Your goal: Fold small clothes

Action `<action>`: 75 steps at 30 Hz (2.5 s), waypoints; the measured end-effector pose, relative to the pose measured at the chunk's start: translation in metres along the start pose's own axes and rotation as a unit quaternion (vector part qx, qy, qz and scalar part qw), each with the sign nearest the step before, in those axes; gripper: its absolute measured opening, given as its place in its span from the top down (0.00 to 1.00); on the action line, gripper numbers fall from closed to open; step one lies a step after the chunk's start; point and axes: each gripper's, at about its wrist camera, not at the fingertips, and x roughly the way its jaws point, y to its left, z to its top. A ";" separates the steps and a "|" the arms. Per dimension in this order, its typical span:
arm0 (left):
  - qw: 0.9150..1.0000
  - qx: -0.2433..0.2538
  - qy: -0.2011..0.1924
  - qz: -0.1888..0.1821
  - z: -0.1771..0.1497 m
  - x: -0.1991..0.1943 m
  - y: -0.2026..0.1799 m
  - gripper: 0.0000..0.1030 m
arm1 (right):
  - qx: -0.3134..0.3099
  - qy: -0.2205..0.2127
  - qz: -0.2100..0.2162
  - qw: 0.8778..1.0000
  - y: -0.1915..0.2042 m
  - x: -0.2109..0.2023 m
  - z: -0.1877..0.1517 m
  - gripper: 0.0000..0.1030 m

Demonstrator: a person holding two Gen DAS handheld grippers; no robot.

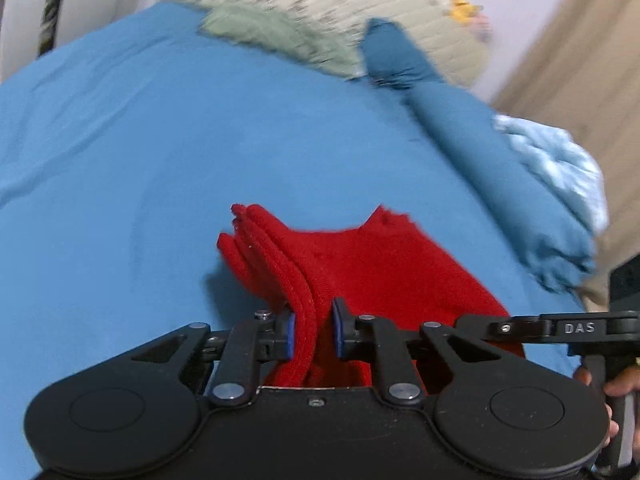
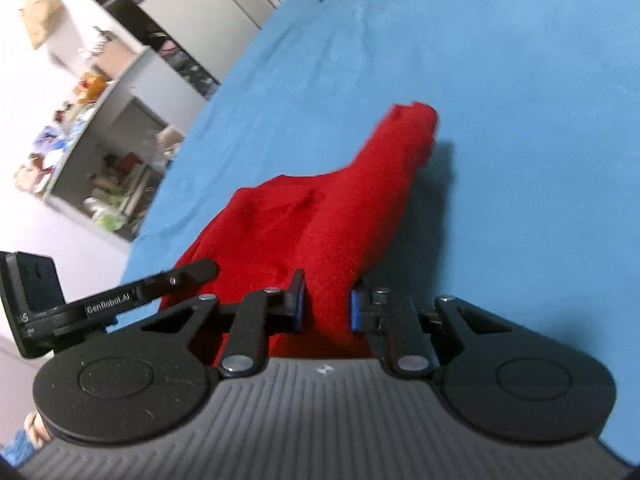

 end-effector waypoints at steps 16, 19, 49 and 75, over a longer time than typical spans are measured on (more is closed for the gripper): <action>0.998 0.036 0.038 0.046 -0.200 -0.015 -0.091 0.81 | 0.015 0.006 -0.042 0.999 -0.125 -0.101 -0.190 0.65; 0.998 0.026 0.040 0.052 -0.197 -0.008 -0.091 0.77 | 0.034 -0.009 -0.037 0.999 -0.129 -0.099 -0.197 0.64; 0.967 0.108 -0.077 0.215 -0.196 -0.210 -0.219 0.00 | -0.131 -0.108 -0.212 0.962 0.029 -0.286 -0.227 0.00; 0.970 0.118 -0.026 0.213 -0.275 -0.212 -0.225 0.00 | -0.079 -0.059 -0.270 0.958 0.026 -0.286 -0.319 0.00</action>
